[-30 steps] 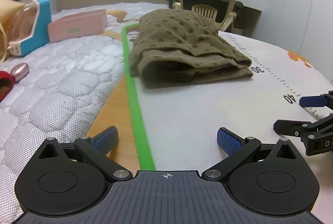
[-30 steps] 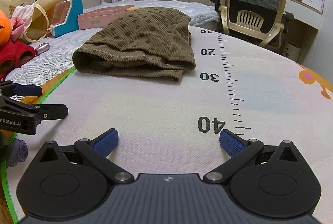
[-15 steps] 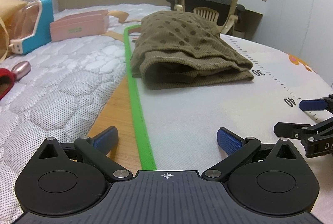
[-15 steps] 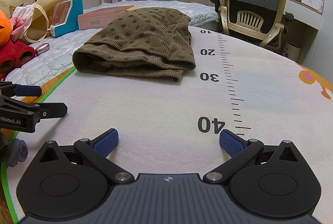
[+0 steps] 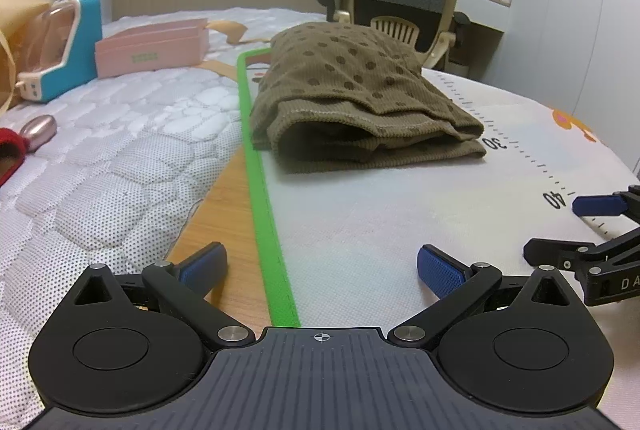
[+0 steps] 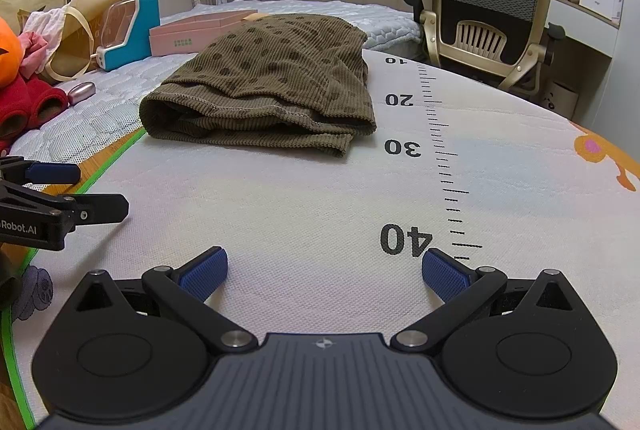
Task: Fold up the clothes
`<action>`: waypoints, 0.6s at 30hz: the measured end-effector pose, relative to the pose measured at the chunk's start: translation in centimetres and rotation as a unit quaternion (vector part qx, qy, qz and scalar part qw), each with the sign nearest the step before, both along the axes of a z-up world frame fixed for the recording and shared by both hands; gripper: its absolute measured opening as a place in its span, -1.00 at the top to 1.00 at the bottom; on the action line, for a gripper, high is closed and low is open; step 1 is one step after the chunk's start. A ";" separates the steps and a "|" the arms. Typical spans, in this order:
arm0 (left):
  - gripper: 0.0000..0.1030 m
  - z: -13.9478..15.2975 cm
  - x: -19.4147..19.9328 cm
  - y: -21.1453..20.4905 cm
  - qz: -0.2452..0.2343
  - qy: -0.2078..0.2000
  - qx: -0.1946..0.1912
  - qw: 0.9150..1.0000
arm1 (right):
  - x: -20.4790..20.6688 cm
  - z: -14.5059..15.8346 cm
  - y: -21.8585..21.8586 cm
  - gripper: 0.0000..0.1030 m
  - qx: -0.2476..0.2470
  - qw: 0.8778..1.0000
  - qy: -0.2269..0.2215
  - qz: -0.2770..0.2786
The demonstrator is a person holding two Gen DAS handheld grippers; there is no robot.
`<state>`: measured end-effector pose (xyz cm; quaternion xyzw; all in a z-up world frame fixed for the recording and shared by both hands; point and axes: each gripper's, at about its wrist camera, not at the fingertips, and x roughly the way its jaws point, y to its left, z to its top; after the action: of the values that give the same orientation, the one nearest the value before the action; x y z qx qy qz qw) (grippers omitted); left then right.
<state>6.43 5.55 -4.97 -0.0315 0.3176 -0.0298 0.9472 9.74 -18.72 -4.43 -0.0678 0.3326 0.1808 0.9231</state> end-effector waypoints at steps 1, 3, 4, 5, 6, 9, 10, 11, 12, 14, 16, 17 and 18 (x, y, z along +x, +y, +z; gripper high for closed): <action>-1.00 0.0 0.0 0.0 0.000 0.000 0.000 1.000 | 0.0 0.0 0.0 -1.00 0.000 1.000 0.000 0.000; -1.00 0.0 0.0 0.0 0.000 0.000 -0.001 1.000 | 0.0 -0.1 -0.1 -1.00 0.001 1.000 0.000 0.000; -1.00 0.0 0.0 0.1 0.000 -0.001 -0.003 1.000 | 0.0 -0.1 0.0 -1.00 0.000 1.000 0.000 0.000; -1.00 0.0 -0.1 0.1 0.000 -0.001 -0.005 1.000 | 0.0 -0.1 0.1 -1.00 0.000 1.000 0.000 0.000; -1.00 0.0 -0.1 0.2 0.000 -0.002 -0.007 1.000 | 0.0 -0.1 0.1 -1.00 0.000 1.000 0.000 0.000; -1.00 0.0 -0.2 0.4 0.001 -0.005 -0.015 1.000 | 0.0 -0.1 0.1 -1.00 0.000 1.000 0.000 -0.001; -1.00 0.0 -0.2 0.4 0.001 -0.006 -0.017 1.000 | 0.0 -0.1 0.1 -1.00 0.000 1.000 0.000 -0.001; -1.00 0.1 -0.2 0.4 0.001 -0.006 -0.018 1.000 | 0.0 -0.1 0.1 -1.00 0.000 1.000 0.000 -0.001; -1.00 0.0 -0.2 0.4 0.001 -0.007 -0.020 1.000 | 0.0 -0.1 0.1 -1.00 0.000 1.000 0.000 -0.001; -1.00 0.0 -0.3 0.6 0.001 -0.009 -0.024 1.000 | 0.0 -0.1 0.1 -1.00 0.000 1.000 0.000 -0.001; -1.00 0.1 -0.3 0.6 0.000 -0.009 -0.025 1.000 | 0.0 0.0 0.1 -1.00 0.000 1.000 0.000 -0.001; -1.00 0.1 -0.2 0.6 0.000 -0.009 -0.026 1.000 | 0.0 0.0 0.2 -1.00 0.000 1.000 0.000 -0.001; -1.00 0.1 -0.2 0.6 0.000 -0.009 -0.026 1.000 | 0.0 0.0 0.1 -1.00 0.000 1.000 0.000 -0.001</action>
<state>6.19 6.13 -4.90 -0.0557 0.3081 -0.0382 0.9489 9.74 -18.57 -4.48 -0.0676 0.3328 0.1801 0.9232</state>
